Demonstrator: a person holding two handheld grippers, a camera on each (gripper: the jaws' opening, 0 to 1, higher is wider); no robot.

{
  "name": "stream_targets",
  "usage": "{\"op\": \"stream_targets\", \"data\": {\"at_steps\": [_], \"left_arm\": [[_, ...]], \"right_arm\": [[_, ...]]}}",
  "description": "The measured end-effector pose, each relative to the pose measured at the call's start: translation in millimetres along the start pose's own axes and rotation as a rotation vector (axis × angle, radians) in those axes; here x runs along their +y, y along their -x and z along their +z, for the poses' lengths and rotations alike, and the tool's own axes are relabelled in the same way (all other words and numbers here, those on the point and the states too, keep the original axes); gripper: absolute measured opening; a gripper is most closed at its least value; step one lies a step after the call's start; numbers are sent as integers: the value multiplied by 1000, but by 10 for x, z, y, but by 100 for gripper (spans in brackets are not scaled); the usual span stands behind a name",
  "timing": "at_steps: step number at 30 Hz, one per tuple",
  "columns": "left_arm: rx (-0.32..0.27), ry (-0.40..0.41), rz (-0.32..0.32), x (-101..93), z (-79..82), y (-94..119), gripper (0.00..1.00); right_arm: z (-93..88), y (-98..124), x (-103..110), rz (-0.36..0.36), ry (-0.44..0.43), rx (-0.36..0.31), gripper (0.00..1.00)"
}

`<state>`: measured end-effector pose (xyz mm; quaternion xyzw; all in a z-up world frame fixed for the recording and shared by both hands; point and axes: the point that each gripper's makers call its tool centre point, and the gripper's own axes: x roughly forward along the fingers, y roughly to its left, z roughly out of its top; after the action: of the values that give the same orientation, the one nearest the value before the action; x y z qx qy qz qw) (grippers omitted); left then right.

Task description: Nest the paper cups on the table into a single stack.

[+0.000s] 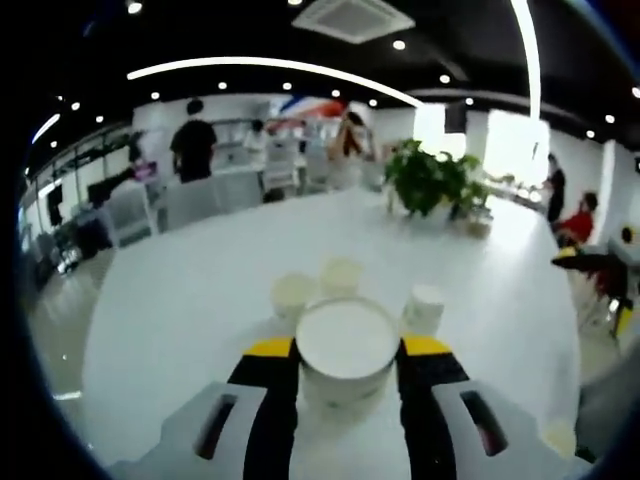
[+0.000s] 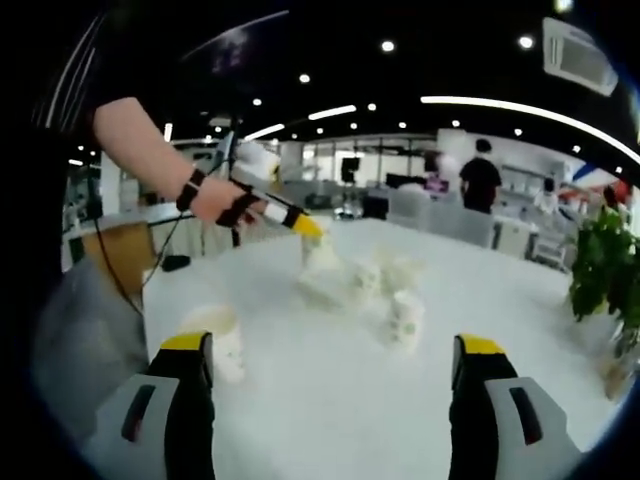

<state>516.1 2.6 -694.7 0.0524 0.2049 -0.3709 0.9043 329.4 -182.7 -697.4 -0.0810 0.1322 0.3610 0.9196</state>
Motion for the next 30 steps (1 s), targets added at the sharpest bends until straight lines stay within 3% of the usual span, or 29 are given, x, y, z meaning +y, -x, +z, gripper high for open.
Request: {"op": "stream_targets", "data": {"at_steps": [7,16,30], "left_arm": [[-5,6,-31,-79,48,109,36],[-58,19,-90,-210,218,223,36],[-95,26,-185,-370,237,388,36]], "right_arm": [[56,-17,47,-5,2,-11,97],[84,-35,96,0,9,-9,97],[83,-65,143,12,14,4,96]]}}
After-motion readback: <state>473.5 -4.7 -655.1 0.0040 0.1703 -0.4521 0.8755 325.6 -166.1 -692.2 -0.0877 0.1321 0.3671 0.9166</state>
